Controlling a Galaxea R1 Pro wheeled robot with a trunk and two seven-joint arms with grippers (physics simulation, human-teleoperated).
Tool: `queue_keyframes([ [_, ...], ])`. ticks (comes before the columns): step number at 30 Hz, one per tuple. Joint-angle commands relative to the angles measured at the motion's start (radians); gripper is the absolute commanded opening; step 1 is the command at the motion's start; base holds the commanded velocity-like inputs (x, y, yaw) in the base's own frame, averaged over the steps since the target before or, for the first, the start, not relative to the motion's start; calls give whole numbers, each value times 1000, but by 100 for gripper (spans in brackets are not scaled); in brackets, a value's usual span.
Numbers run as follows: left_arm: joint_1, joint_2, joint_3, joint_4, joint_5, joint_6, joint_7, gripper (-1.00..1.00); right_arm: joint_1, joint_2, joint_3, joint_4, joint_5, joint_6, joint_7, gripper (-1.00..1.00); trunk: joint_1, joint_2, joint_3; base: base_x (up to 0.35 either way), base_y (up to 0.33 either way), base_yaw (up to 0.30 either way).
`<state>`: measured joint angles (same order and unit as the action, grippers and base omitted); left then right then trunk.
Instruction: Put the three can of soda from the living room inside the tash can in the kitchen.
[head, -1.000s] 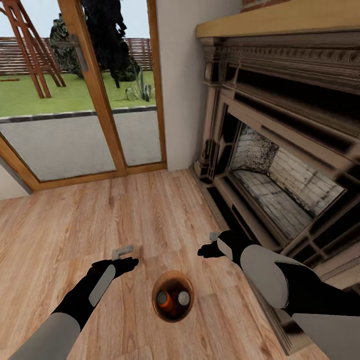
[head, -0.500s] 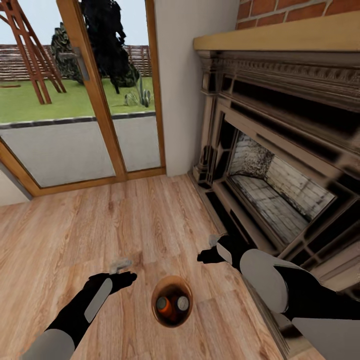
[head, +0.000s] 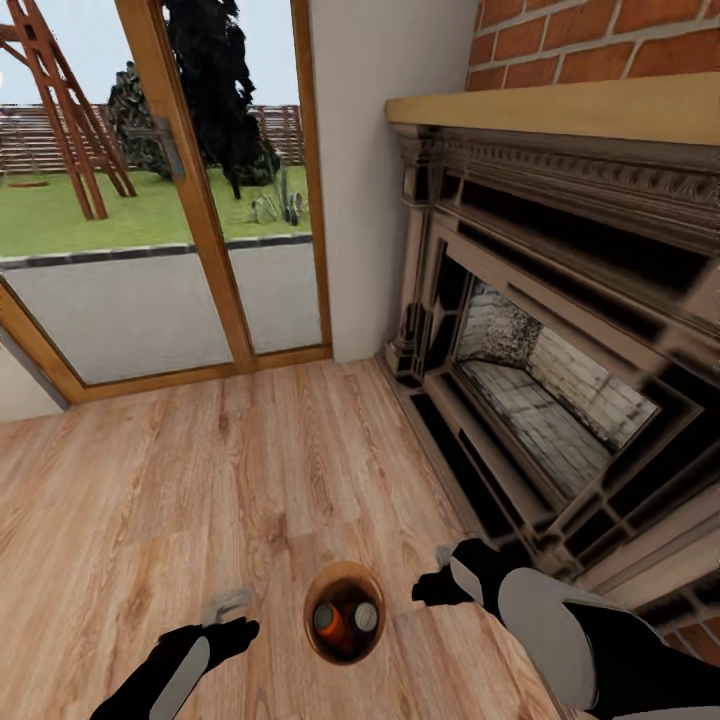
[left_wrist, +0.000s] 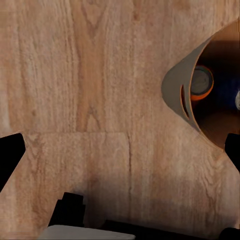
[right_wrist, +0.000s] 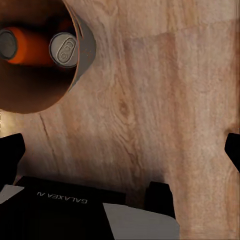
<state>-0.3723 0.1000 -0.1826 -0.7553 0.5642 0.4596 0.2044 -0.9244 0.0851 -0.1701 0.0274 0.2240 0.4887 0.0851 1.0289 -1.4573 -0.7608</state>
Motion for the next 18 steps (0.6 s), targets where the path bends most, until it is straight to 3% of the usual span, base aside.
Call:
queue_keyframes([
  [1,3,-2,-2,45,0,-33,-10,100,23,-16,0,0,0,-13,0,100,-4,7,5,0,0,0],
  [4,6,-5,-3,113,0,-78,-25,100,65,-51,0,0,0,-61,-1,100,-15,28,19,0,0,0],
  [10,8,-7,-4,156,0,-130,-33,100,136,-93,0,0,0,-133,-1,100,-38,70,48,0,0,0],
  [18,10,-7,-6,211,-5,-221,-36,100,205,-109,1,-1,0,-185,-1,100,-69,126,86,0,0,0],
])
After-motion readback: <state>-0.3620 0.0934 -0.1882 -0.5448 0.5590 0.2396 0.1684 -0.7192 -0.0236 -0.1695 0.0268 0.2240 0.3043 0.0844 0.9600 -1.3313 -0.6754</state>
